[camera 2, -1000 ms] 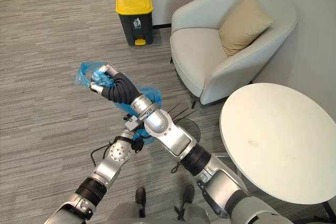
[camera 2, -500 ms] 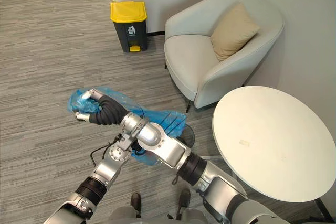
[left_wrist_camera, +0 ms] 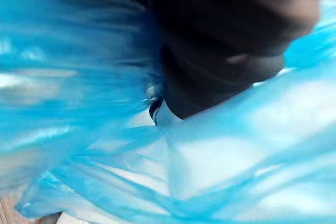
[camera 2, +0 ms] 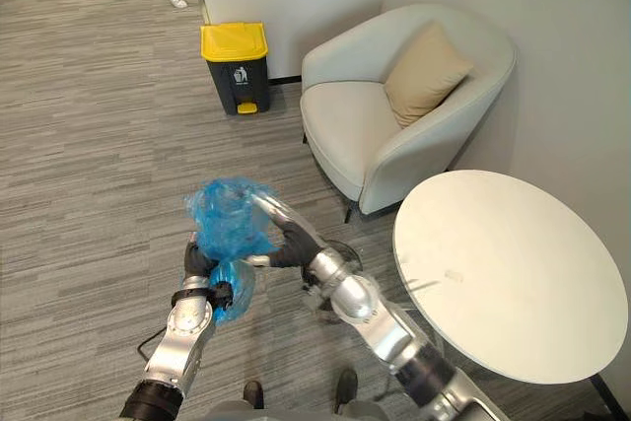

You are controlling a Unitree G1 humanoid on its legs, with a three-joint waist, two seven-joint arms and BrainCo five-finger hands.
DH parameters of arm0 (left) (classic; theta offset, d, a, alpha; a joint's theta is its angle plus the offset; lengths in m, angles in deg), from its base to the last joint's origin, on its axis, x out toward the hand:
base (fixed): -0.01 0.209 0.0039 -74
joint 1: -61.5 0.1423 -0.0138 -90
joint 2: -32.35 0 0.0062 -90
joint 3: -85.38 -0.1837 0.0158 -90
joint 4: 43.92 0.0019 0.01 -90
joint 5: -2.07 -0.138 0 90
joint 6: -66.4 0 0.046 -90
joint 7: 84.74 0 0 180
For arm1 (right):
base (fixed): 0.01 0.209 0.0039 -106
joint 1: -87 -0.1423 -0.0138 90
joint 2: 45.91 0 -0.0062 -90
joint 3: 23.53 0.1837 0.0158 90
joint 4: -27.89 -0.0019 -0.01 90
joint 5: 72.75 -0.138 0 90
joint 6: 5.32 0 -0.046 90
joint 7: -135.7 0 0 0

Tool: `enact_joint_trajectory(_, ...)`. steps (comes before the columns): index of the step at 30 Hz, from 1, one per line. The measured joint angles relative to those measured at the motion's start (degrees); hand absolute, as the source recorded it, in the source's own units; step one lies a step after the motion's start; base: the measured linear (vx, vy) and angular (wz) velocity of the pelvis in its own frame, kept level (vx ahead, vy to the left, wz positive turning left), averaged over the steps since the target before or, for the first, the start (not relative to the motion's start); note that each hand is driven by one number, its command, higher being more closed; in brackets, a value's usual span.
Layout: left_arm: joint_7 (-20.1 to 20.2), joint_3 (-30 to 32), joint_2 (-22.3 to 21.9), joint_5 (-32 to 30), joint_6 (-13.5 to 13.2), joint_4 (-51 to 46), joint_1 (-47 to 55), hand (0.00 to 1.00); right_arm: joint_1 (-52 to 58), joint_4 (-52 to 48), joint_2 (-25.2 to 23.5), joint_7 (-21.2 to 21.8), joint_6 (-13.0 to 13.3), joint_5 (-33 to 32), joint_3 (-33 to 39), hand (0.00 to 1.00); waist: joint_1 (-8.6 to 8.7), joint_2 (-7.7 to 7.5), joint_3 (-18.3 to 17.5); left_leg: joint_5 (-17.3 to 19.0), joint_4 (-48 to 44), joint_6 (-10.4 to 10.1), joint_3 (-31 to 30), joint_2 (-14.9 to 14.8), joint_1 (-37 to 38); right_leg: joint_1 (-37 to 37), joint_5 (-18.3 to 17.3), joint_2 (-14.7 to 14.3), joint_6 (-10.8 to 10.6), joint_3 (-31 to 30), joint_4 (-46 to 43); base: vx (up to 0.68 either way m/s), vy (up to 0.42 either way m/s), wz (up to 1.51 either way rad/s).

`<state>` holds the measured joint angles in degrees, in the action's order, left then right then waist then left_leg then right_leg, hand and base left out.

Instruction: Gather rubbish on tea table into small bin, then transfer packed bag to large trash can.

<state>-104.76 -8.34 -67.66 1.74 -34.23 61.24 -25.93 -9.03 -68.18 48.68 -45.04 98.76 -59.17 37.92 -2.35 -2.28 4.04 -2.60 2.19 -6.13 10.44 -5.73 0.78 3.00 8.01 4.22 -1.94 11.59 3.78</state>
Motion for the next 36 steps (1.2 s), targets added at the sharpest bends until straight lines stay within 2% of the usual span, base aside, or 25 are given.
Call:
enact_joint_trajectory(4, 0.71, 3.55, 0.29, 1.54, -0.48, 1.50, 3.10, 1.00, 10.09, 0.65, 3.35, 1.34, 0.73, -1.10, 8.74, 0.00, 0.33, 0.69, -0.22, 0.01, -0.20, 0.01, -1.13, 0.01, 0.14, -1.13, -0.04, -0.02, 0.04, 0.95, 0.68, 0.03, -0.004, 0.12)
enact_joint_trajectory(6, 1.57, 4.46, 0.78, 2.54, -1.01, 3.54, 4.29, 1.00, 12.88, 4.47, 1.94, 2.13, 0.83, -1.99, 11.86, 0.00, 0.91, 0.79, -0.20, 0.01, -0.24, 0.00, -1.72, 0.05, 0.20, -1.84, -0.05, -0.09, 0.02, 1.58, 1.44, 0.01, -0.009, 0.17)
enact_joint_trajectory(7, 2.44, 4.96, 1.08, 2.97, -1.08, 5.19, 5.73, 1.00, 14.01, 9.50, -0.16, 2.18, 0.72, -2.17, 14.13, 0.00, 1.69, 1.11, -0.40, 0.02, -0.28, -0.01, -2.27, 0.05, 0.10, -2.08, -0.11, -0.08, 0.01, 2.14, 1.52, 0.00, -0.004, 0.16)
enact_joint_trajectory(10, 4.17, 6.64, 0.89, 3.78, -1.08, 10.07, 8.32, 1.00, 15.74, 20.99, -4.79, 2.04, -1.10, -2.53, 20.48, 0.00, 1.72, 2.13, -0.54, 0.23, -0.34, 0.13, -2.68, 0.08, -0.20, -2.07, -0.95, 0.02, -0.68, 2.55, 1.52, -0.01, 0.000, 0.11)
enact_joint_trajectory(12, 5.57, 8.06, 0.83, 4.58, -1.03, 12.84, 9.30, 1.00, 15.74, 26.93, -6.73, 1.77, -1.98, -3.15, 24.13, 0.00, 1.75, 2.70, -0.35, 0.54, -1.07, -0.19, -3.72, 0.08, -1.29, -2.07, -1.35, 0.12, -0.32, 3.73, 1.44, -0.03, -0.001, 0.28)
enact_joint_trajectory(14, 7.34, 9.35, 0.83, 5.50, -1.04, 14.52, 10.08, 1.00, 15.63, 32.98, -8.22, -0.30, -2.36, -5.03, 28.34, 0.00, 1.71, 3.22, -0.04, 1.39, -3.75, -0.06, -6.38, 0.10, -4.18, -2.03, -2.09, 0.38, -0.21, 6.35, 0.84, -0.04, 0.001, 0.60)
enact_joint_trajectory(18, 9.13, 10.76, 0.78, 6.53, -1.04, 15.00, 12.23, 1.00, 15.48, 37.83, -9.00, -2.98, -3.45, -8.23, 32.77, 0.00, 1.48, 4.85, 1.92, 2.32, -7.24, 0.09, -10.39, 0.38, -7.32, -1.61, -5.54, 1.85, -0.71, 11.54, -3.91, -0.03, 0.014, 0.74)
enact_joint_trajectory(20, 10.20, 11.01, 0.78, 6.51, -1.03, 15.02, 13.17, 1.00, 15.81, 38.56, -9.10, -3.57, -3.56, -9.85, 33.16, 0.00, 1.48, 4.96, 2.20, 3.28, -7.56, 1.61, -8.63, 0.17, -8.45, -1.00, -7.28, 2.88, -1.24, 14.14, -6.26, 0.00, 0.023, 0.77)
enact_joint_trajectory(22, 11.34, 10.98, 0.75, 6.39, -1.03, 15.00, 13.19, 1.00, 16.01, 38.66, -9.15, -4.42, -3.73, -10.76, 33.19, 0.00, 1.33, 4.00, 2.60, 5.00, -8.95, 4.67, 0.92, -1.71, -10.42, 0.39, -8.75, 5.47, -1.95, 17.19, -8.03, 0.06, 0.063, 0.86)
enact_joint_trajectory(24, 11.40, 10.97, 0.75, 6.23, -0.97, 15.00, 13.30, 1.00, 15.80, 38.69, -9.08, -4.60, -3.96, -10.73, 33.20, 0.00, 1.21, 4.21, 2.69, 5.72, -12.21, 6.10, 9.20, -4.49, -11.96, 1.29, -9.40, 6.37, -2.74, 18.62, -9.19, 0.12, 0.092, 0.55)
enact_joint_trajectory(25, 11.64, 10.99, 0.76, 6.11, -0.95, 15.04, 13.41, 1.00, 15.42, 38.86, -9.24, -4.59, -4.41, -10.71, 33.19, 0.00, 1.23, 4.84, 2.81, 5.71, -13.74, 6.01, 11.77, -5.35, -12.33, 0.84, -9.90, 6.91, -3.43, 19.76, -10.32, 0.17, 0.105, 0.53)
enact_joint_trajectory(27, 12.31, 11.03, 0.81, 6.05, -0.95, 15.28, 13.79, 1.00, 15.48, 39.08, -9.65, -4.57, -4.63, -10.57, 33.19, 0.00, 1.05, 4.74, 2.88, 5.07, -15.89, 4.35, 11.05, -5.19, -12.66, -0.22, -10.67, 7.85, -4.58, 20.39, -11.19, 0.15, 0.108, 0.36)
enact_joint_trajectory(29, 12.49, 11.00, 1.04, 5.58, -0.95, 15.79, 13.97, 1.00, 15.49, 39.14, -10.64, -4.57, -4.76, -9.87, 33.28, 0.00, 1.25, 3.32, 3.36, 9.64, -20.97, 3.97, 9.92, -3.74, -13.83, -0.82, -13.78, 11.23, -7.23, 21.20, -15.37, 0.19, 0.163, 0.35)
enact_joint_trajectory(30, 12.52, 10.95, 1.13, 5.41, -0.95, 15.79, 13.93, 1.00, 15.47, 39.14, -10.96, -4.56, -5.03, -9.37, 33.33, 0.00, 1.22, 2.71, 3.73, 11.13, -22.52, 4.07, 9.82, -3.20, -14.05, -0.69, -15.06, 12.74, -7.82, 21.16, -17.84, 0.19, 0.170, 0.35)
enact_joint_trajectory(31, 12.56, 10.55, 1.62, 5.14, -0.91, 15.78, 13.94, 1.00, 15.93, 39.13, -11.80, -4.55, -5.72, -8.83, 33.38, 0.00, 1.32, 1.58, 4.18, 14.20, -25.09, 4.05, 8.83, -2.08, -13.94, 0.20, -16.70, 15.96, -7.31, 20.10, -24.17, 0.26, 0.173, 0.42)
enact_joint_trajectory(32, 12.57, 9.71, 2.03, 4.85, -0.81, 15.78, 13.88, 1.00, 16.36, 39.00, -12.27, -4.51, -5.82, -8.70, 33.29, 0.00, 1.52, 0.99, 4.44, 16.53, -27.28, 4.84, 7.68, -0.72, -13.89, 3.90, -17.05, 19.03, -3.35, 14.93, -34.49, 0.22, 0.136, 0.49)
enact_joint_trajectory(33, 12.58, 9.09, 2.28, 4.75, -0.81, 15.78, 13.77, 1.00, 16.55, 38.99, -12.38, -4.49, -5.89, -8.70, 33.12, 0.00, 1.82, 0.85, 4.53, 17.54, -27.90, 5.20, 7.03, -0.03, -13.12, 6.69, -15.53, 19.65, -0.97, 10.61, -40.09, 0.41, 0.170, 0.54)
enact_joint_trajectory(34, 12.56, 7.97, 3.28, 4.57, -0.80, 15.74, 13.10, 1.00, 16.77, 39.07, -13.07, -4.42, -5.92, -8.70, 33.04, 0.00, 1.98, 0.88, 5.05, 18.72, -28.34, 5.87, 5.64, 0.07, -11.70, 11.76, -14.47, 18.90, -1.08, 2.76, -49.76, 0.43, 0.103, 0.54)
enact_joint_trajectory(35, 12.47, 7.71, 4.44, 4.35, -0.80, 15.73, 12.82, 1.00, 17.11, 39.21, -14.10, -4.23, -5.91, -8.71, 32.97, 0.00, 2.59, 1.09, 5.73, 19.92, -28.14, 5.88, 4.03, -0.11, -10.02, 14.49, -19.20, 15.66, -3.60, -0.57, -54.07, 0.51, 0.105, 0.54)
enact_joint_trajectory(36, 12.44, 7.66, 4.79, 4.31, -0.81, 15.73, 12.69, 1.00, 17.12, 39.20, -14.44, -4.22, -5.91, -8.72, 32.97, 0.00, 2.88, 0.82, 5.73, 20.36, -27.63, 5.77, 3.51, -0.10, -9.12, 15.45, -20.84, 14.17, -3.39, -0.78, -54.57, 0.43, 0.009, 0.49)
